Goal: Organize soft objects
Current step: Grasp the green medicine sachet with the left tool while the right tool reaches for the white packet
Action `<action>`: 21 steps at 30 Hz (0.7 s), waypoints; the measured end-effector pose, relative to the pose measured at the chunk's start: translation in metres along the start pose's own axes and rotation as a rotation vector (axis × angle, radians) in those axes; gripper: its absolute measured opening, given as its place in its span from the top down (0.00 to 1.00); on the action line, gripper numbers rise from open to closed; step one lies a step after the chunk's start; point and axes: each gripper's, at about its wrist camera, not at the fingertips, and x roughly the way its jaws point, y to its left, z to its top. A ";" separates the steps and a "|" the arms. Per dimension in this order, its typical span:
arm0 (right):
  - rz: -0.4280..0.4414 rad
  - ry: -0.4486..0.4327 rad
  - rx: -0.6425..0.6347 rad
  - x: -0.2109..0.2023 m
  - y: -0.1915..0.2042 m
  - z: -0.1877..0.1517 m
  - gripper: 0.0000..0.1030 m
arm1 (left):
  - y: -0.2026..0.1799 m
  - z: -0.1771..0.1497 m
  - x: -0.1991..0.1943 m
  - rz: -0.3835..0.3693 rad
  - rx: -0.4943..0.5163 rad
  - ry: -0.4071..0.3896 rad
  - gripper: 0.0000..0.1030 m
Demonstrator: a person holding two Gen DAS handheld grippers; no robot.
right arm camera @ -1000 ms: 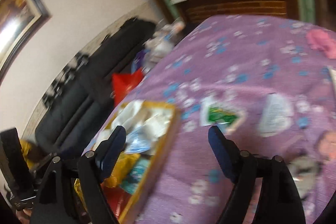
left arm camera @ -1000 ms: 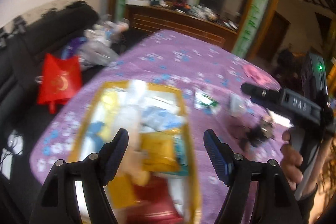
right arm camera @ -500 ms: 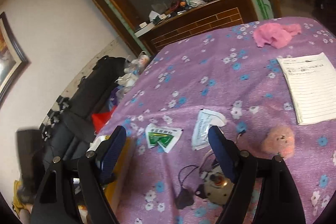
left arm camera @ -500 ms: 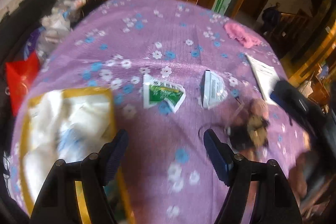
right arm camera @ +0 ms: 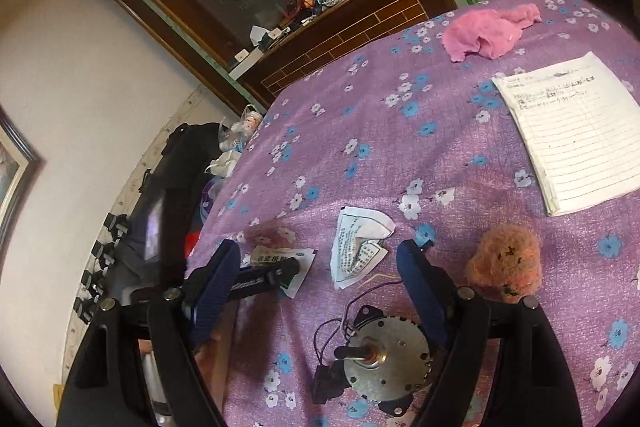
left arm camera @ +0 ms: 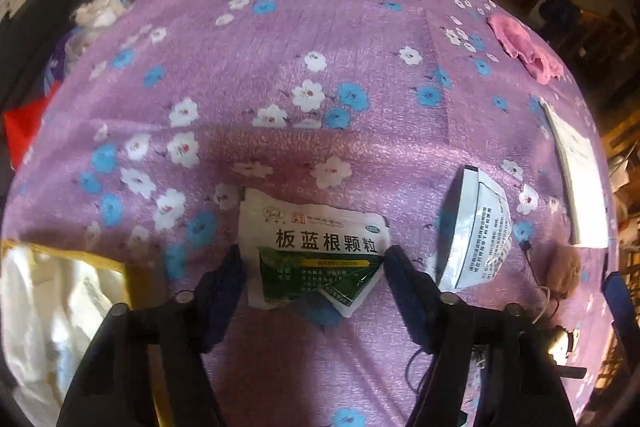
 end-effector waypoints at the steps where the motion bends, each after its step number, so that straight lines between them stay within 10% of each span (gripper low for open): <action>1: -0.008 -0.001 -0.004 0.000 0.001 0.000 0.22 | 0.000 -0.002 -0.002 -0.009 0.006 -0.001 0.47; 18: -0.108 0.169 -0.011 0.029 0.031 0.005 0.23 | 0.093 -0.149 -0.147 -0.332 -0.191 -0.254 0.49; 21: -0.254 0.191 -0.050 0.047 0.059 0.014 0.24 | 0.112 -0.167 -0.158 -0.340 -0.222 -0.290 0.49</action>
